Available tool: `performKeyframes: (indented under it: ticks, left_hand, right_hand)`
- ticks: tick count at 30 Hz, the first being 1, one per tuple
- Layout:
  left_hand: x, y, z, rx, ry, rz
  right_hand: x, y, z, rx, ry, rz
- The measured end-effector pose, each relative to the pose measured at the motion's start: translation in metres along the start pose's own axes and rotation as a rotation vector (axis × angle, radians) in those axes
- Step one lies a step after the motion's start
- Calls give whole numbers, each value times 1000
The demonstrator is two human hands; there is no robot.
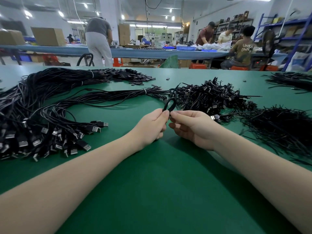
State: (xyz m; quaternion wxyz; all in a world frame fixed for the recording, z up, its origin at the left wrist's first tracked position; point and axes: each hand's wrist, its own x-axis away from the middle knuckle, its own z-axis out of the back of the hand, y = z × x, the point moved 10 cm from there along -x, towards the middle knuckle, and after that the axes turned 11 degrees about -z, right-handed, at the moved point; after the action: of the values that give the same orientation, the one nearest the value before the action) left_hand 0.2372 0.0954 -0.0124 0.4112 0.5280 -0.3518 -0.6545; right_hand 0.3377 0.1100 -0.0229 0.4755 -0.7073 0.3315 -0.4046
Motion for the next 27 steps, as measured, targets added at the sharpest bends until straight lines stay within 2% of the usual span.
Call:
performKeyframes:
  ticks: [4, 9, 14, 17, 21, 27]
  left_hand:
    - [2, 4, -3, -105, -45, -33]
    - [5, 14, -5, -468, -80, -122]
    - [4, 17, -2, -520, -48, -132]
    - [3, 14, 0, -452, -12, -97]
    - [0, 6, 8, -282, 37, 4]
    - [2, 6, 12, -240, 50, 76]
  right_hand:
    - [3, -1, 8, 146, 27, -72]
    - [6, -5, 14, 362, 61, -110]
    - [7, -4, 12, 353, 37, -125]
    - [7, -19, 12, 494, 147, 37]
    - [21, -51, -1, 952, 452, 472]
    - [37, -54, -8, 1006, 592, 688]
